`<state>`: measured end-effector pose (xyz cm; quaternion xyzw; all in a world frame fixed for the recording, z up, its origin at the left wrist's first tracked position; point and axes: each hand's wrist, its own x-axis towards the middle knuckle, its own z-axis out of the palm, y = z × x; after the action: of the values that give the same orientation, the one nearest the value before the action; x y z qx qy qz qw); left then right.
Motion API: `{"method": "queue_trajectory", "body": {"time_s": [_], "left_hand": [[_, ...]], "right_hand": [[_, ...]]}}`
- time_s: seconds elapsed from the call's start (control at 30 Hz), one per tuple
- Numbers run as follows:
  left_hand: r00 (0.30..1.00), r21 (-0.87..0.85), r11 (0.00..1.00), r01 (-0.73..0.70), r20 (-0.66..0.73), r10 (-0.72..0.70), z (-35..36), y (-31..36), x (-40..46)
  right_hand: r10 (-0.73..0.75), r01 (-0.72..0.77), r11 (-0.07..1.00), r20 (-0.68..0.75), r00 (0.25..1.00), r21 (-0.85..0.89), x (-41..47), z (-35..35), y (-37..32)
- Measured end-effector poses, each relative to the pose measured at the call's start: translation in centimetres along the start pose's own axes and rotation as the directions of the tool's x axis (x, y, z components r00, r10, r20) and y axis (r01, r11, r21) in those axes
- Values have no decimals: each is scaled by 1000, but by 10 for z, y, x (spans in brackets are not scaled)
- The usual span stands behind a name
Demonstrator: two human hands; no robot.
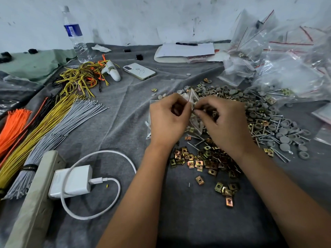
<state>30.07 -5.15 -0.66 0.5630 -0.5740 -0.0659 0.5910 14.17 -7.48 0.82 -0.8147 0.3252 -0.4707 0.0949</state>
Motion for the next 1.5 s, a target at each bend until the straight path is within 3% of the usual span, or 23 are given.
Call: {"method": "queue_trajectory", "body": {"time_s": [0.1,0.43,0.53,0.63,0.73,0.83,0.97,1.1,1.2,1.3,1.37,1.5], "left_hand": [[999,-51,998,35,-5,-36,1,0,-1],[984,-149,980,132,-97,-147,-3,-2,2],[968,-124,983,134,-195,-157,-5,0,2],[901,-153,970,187,-368,-231,-11,-3,7],[818,-271,915,300,-421,-393,-15,-7,12],[762,-461,824,329,-387,-520,-17,-6,14],[755,-518,789,330,-358,-550,-20,-7,17],[832,-480,800,360,-223,-508,-16,-3,13],[910,-355,867,350,-92,-405,-8,0,7],[965,-150,953,262,30,-261,1,4,0],[963,-70,963,261,82,-255,6,8,-1],[945,-125,937,327,52,-323,6,8,1]], "right_hand": [[41,-40,997,21,999,-62,1,-1,3],[135,-118,986,-140,981,118,3,-8,6],[176,-157,979,-155,972,130,2,-8,8],[130,-135,991,154,980,22,-1,-7,10],[76,-14,991,475,876,-134,-5,0,9],[107,-3,983,559,822,-184,-4,3,6],[89,17,985,588,804,-172,-4,5,4],[120,-53,988,507,853,-145,-5,5,3],[137,-137,990,252,958,-16,-3,-1,1],[39,-38,999,-19,999,32,0,-5,0],[-10,12,999,-34,999,51,1,-6,1],[17,-27,993,92,996,114,-2,-1,1]]}}
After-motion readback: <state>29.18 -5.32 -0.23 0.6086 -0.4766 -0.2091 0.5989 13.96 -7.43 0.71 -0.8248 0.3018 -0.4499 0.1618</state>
